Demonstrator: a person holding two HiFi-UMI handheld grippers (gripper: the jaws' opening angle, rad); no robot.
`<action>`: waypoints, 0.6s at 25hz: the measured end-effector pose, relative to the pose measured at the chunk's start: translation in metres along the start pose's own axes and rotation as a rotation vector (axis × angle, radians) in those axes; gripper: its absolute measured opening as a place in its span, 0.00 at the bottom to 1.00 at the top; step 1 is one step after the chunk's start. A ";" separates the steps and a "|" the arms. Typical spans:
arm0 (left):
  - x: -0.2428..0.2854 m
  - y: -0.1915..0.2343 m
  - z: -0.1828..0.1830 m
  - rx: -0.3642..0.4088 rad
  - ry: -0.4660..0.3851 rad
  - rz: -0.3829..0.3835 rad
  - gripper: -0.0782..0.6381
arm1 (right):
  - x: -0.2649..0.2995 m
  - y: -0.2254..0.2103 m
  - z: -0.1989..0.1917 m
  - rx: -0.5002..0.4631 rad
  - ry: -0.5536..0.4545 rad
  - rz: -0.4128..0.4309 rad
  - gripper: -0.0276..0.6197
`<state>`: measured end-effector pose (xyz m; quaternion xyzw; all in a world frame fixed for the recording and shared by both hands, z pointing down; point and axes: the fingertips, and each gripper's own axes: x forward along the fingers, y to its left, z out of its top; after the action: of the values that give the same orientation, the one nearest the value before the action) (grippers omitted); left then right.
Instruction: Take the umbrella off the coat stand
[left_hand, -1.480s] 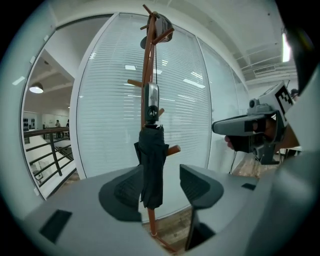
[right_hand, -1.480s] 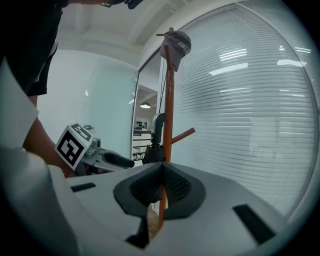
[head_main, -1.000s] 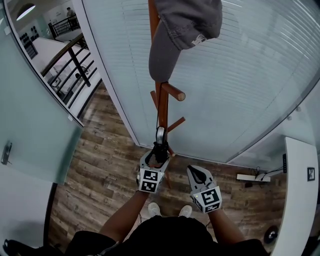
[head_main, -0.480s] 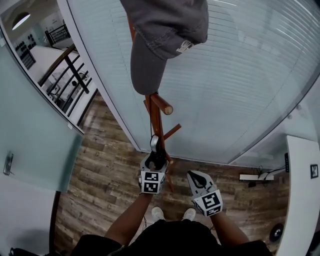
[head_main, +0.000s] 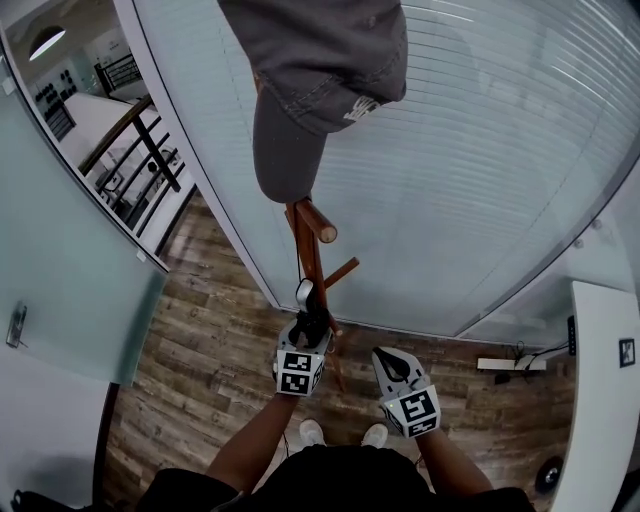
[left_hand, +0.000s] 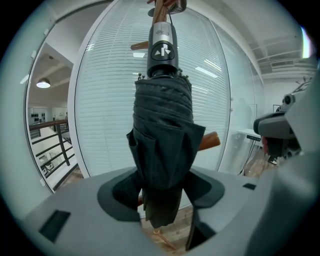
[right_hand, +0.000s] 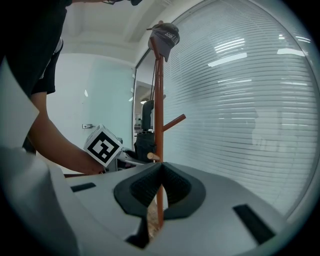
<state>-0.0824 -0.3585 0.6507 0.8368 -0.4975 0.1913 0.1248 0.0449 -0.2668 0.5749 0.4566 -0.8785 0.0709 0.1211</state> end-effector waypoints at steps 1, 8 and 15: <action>-0.001 -0.001 0.002 0.004 -0.002 -0.003 0.47 | 0.001 -0.001 -0.003 0.000 -0.005 0.002 0.05; -0.022 -0.008 0.018 0.035 -0.043 -0.006 0.47 | 0.000 -0.001 -0.007 -0.008 -0.021 0.008 0.05; -0.053 -0.008 0.052 0.074 -0.124 0.011 0.47 | 0.000 0.011 -0.003 -0.014 -0.047 0.029 0.05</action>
<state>-0.0877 -0.3338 0.5803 0.8485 -0.5013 0.1581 0.0615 0.0365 -0.2601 0.5777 0.4446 -0.8881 0.0557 0.1026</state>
